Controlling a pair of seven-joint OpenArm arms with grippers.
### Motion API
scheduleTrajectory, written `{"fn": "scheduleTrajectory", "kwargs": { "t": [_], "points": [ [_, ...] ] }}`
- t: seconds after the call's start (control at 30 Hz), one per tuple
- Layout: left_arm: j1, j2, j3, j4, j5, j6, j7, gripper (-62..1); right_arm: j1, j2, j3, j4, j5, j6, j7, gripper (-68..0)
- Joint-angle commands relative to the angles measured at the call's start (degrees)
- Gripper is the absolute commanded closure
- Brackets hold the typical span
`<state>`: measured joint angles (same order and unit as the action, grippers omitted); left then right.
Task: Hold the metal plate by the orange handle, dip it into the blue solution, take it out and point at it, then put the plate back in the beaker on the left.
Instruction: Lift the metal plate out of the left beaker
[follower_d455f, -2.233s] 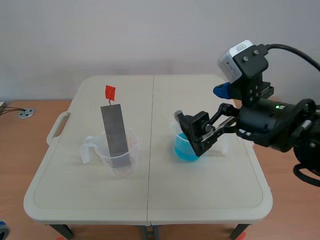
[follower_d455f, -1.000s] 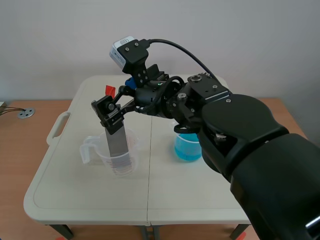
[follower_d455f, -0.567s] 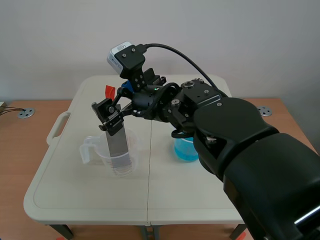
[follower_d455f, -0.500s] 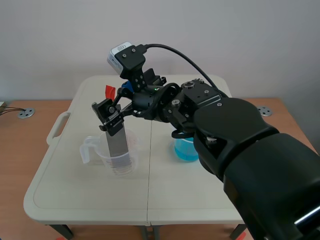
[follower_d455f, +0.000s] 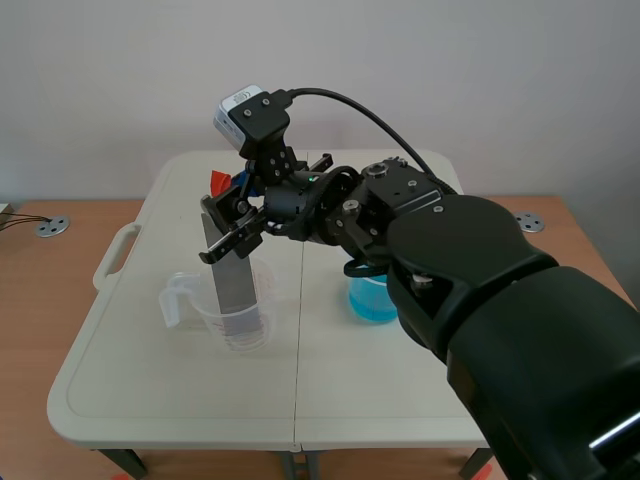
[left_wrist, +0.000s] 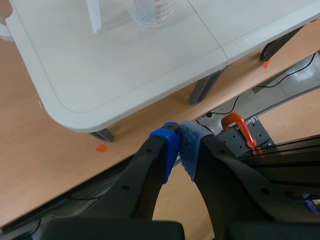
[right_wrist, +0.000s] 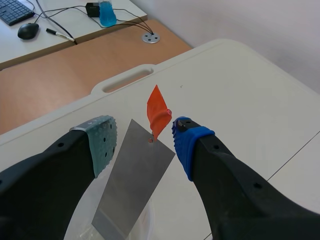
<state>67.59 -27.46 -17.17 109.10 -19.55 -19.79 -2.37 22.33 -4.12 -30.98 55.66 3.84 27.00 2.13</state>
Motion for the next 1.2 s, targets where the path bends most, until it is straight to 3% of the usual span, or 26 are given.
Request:
{"fn": "scheduleTrajectory", "kwargs": {
  "t": [0.0, 0.1, 0.47, 0.8, 0.9, 1.03, 1.17],
  "points": [
    [-0.13, 0.28, 0.22, 0.35, -0.35, -0.33, -0.74, -1.6, 1.64, -0.35, 0.13, 0.94, -0.13, 0.07, 1.22, -21.9],
    [-0.13, 0.28, 0.22, 0.35, -0.35, -0.33, -0.74, -1.6, 1.64, -0.35, 0.13, 0.94, -1.18, 0.07, 2.25, -18.3],
    [-0.13, 0.28, 0.22, 0.35, -0.35, -0.35, -0.72, -1.6, 1.64, -0.33, 0.13, 0.94, -2.34, 0.04, 3.39, -18.0],
    [-0.13, 0.28, 0.22, 0.35, -0.33, -0.48, -0.74, -1.6, 1.62, -0.15, 0.13, 0.94, -2.58, 0.04, 3.52, -1.9],
    [-0.13, 0.28, 0.22, 0.35, -0.33, -0.48, -0.74, -1.6, 1.62, 0.09, 0.13, 0.94, -2.58, 0.07, 5.03, -1.3],
    [-0.13, 0.28, 0.22, 0.35, -0.33, -0.5, -0.76, -1.6, 1.64, 0.7, 0.15, 0.96, -3.43, 1.7, 7.98, -1.3],
    [-0.13, 0.28, 0.22, 0.35, -0.33, -0.5, -0.76, -1.6, 1.51, 1.27, 0.15, 0.96, -3.56, 6.84, 10.71, -1.3]
  ]
}}
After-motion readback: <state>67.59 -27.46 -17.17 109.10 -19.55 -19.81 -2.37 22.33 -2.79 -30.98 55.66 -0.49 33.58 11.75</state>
